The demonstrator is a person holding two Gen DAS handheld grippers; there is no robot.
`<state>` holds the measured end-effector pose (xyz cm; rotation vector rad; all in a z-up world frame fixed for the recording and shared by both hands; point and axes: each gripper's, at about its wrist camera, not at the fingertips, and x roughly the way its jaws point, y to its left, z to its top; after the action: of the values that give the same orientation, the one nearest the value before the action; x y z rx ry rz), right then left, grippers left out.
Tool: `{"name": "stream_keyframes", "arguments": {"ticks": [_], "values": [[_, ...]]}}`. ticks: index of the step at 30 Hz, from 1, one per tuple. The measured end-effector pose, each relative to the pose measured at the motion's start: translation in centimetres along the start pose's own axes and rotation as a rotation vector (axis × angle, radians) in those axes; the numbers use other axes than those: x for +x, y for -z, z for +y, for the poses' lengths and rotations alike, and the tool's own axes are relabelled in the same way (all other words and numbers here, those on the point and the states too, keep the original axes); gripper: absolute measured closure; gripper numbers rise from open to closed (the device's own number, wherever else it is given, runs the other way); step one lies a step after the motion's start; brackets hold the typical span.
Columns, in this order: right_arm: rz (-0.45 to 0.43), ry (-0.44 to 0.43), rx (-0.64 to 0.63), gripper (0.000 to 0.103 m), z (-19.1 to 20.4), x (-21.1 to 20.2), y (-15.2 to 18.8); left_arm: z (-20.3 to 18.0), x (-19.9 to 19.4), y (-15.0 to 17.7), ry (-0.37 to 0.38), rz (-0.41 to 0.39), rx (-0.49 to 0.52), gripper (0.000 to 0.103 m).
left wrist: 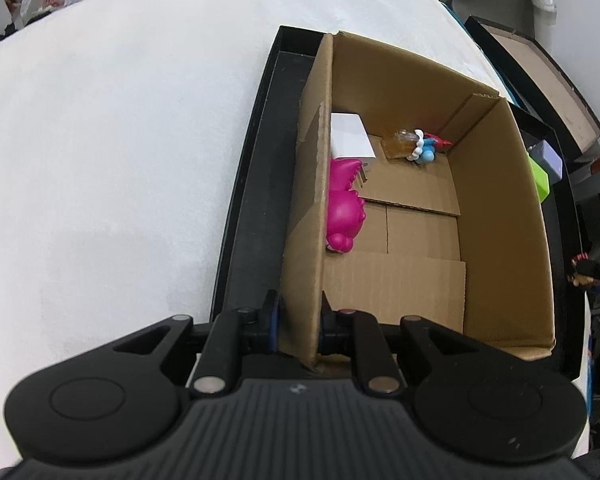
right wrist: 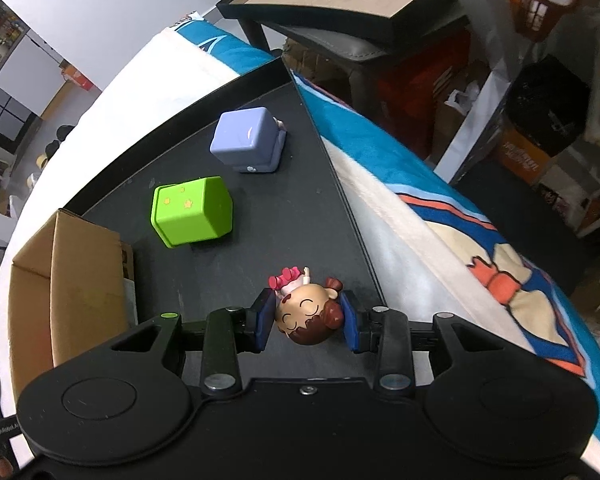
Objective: Organize rigid objects
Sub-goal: 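Lift the doll figure with the right gripper and carry it over the box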
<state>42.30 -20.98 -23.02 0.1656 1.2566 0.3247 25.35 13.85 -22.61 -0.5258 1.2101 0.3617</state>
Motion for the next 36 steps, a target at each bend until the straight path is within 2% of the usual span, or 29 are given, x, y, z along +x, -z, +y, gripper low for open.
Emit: {"name": "stream_keyframes", "arguments": {"ticks": [15,21,36], "values": [[-0.057,0.096,-0.076,0.068,2.8,-4.7,0.6,0.8,0.1,0.5,0.046,-0.026,-0.029,0.086],[-0.072,0.127,-0.098,0.068,4.2,-5.7,0.6,0.5,-0.1,0.7,0.039,-0.030,-0.018,0.086],[-0.129,0.146,-0.147,0.068,9.6,-8.2,-0.3,1.6,0.1,0.4,0.080,-0.021,-0.020,0.085]]}}
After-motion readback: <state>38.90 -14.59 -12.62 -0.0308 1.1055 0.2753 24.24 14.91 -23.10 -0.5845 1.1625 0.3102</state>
